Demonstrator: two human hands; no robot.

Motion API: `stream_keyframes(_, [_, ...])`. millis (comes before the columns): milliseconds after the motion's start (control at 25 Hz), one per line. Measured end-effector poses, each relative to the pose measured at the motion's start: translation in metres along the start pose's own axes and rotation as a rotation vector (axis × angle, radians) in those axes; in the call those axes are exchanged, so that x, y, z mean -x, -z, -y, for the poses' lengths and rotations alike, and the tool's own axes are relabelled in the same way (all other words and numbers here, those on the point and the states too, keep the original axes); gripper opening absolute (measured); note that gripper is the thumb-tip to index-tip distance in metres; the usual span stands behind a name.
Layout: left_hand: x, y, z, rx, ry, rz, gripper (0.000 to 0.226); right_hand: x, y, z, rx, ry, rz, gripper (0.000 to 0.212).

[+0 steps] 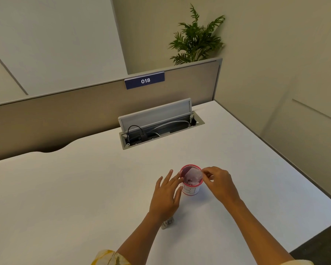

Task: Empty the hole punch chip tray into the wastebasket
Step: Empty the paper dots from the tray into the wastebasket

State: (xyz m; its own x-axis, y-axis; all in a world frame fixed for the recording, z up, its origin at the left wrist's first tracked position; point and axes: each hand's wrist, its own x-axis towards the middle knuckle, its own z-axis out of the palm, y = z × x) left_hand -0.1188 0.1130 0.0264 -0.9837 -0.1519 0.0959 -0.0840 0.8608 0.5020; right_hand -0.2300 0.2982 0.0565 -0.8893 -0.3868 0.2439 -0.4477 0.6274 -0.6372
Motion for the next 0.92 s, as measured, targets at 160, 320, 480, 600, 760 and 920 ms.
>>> stream_keyframes(160, [-0.001,-0.002,-0.001,-0.047,-0.007,0.005,0.081,0.011,-0.001,0.0,0.043,0.098,-0.103,0.021])
stream_keyframes(320, [-0.001,-0.002,-0.002,-0.057,0.004,0.022,0.082,0.022,-0.002,-0.006,0.223,0.176,-0.175,0.027])
stream_keyframes(480, [0.0,0.0,-0.004,-0.054,0.009,0.027,0.083,0.025,-0.003,-0.009,0.267,0.231,-0.224,0.029])
stream_keyframes(600, [0.0,-0.001,-0.005,-0.059,0.006,0.025,0.081,0.027,-0.003,-0.01,0.26,0.207,-0.238,0.027])
stream_keyframes(760, [0.002,-0.001,-0.005,-0.053,0.01,0.028,0.081,0.031,-0.005,-0.009,0.275,0.16,-0.241,0.027])
stream_keyframes(920, [0.004,0.001,-0.009,-0.069,0.024,0.054,0.075,0.035,-0.01,-0.004,0.284,0.167,-0.266,0.027])
